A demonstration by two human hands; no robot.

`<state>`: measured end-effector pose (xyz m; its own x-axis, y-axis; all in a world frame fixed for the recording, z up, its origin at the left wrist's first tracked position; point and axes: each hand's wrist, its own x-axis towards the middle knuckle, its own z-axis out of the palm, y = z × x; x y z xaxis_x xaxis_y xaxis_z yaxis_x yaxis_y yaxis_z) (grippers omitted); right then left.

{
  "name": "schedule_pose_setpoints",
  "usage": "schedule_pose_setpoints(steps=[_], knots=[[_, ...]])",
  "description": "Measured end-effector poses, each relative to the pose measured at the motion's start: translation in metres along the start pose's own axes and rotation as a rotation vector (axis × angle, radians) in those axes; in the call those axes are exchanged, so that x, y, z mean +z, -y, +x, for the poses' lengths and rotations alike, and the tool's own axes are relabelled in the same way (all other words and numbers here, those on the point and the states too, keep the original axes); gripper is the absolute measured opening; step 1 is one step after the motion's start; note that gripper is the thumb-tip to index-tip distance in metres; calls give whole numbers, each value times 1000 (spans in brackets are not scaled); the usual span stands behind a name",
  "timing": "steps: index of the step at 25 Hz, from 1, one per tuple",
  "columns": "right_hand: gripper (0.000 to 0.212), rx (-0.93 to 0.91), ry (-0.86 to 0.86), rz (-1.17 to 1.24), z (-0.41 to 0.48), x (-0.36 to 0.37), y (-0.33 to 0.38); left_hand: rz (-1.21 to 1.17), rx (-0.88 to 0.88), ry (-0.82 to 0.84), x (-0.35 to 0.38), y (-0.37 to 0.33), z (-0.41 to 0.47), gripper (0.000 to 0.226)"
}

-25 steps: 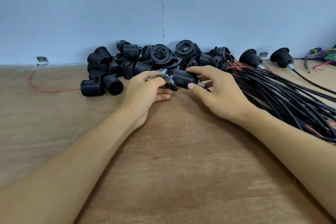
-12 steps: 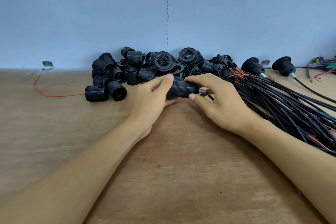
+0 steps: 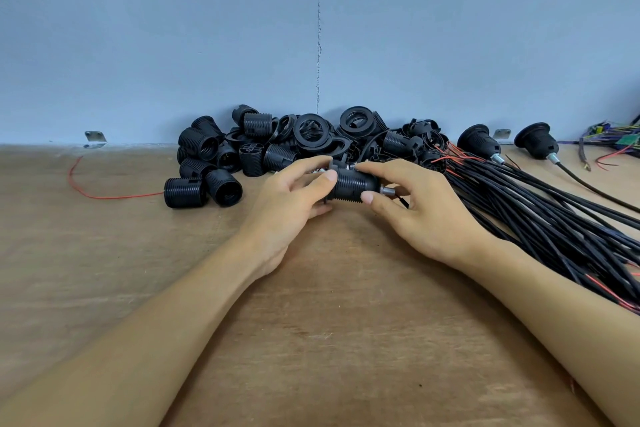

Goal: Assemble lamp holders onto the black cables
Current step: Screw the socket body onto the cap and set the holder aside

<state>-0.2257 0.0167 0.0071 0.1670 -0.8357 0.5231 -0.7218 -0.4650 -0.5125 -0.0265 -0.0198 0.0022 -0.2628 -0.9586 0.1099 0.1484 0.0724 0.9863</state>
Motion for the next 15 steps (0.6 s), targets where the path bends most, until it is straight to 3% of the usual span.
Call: schedule_pose_setpoints(steps=[15], knots=[[31,89,-26,96,1,-1,1,-63,-39,49,0,0,0,34]])
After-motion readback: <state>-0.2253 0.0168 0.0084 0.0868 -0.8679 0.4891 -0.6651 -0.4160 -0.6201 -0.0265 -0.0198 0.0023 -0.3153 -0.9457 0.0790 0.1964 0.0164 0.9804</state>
